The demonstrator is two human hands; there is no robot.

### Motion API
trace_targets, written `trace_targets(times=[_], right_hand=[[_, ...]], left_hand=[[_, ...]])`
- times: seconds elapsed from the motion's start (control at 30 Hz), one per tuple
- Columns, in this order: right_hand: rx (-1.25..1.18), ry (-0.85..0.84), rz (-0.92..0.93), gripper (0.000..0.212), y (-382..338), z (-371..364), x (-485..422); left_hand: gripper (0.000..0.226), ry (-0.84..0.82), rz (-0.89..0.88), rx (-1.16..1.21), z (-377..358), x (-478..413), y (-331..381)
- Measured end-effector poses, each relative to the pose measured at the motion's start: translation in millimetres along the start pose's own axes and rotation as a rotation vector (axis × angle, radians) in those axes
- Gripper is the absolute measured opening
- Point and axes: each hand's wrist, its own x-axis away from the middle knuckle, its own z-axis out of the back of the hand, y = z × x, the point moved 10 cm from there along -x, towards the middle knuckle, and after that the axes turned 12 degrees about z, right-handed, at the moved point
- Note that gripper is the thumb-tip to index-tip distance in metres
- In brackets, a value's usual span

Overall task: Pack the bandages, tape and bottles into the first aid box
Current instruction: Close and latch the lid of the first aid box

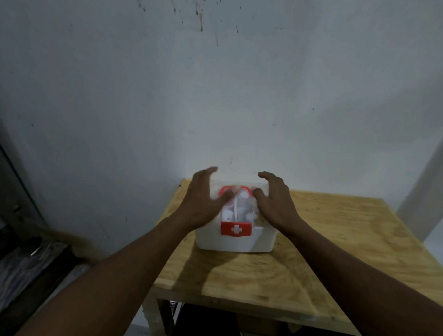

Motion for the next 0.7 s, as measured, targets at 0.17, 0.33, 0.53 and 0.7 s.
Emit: trace_targets(times=[0.17, 0.33, 0.53, 0.7], right_hand=[[-0.344, 0.064, -0.424, 0.049, 48, 4, 26], [-0.457, 0.011, -0.587, 0.031, 49, -2, 37], [-0.386, 0.087, -0.638, 0.023, 69, 33, 41], [-0.336, 0.179, -0.647, 0.03, 99, 82, 47]], left_hand=[[0.117, -0.224, 0.583, 0.417, -19, 1, -84], [0.085, -0.24, 0.667, 0.568, -35, 4, -90], [0.055, -0.198, 0.619, 0.561, -49, -1, -48], [0.062, -0.253, 0.546, 0.625, -93, -11, -9]])
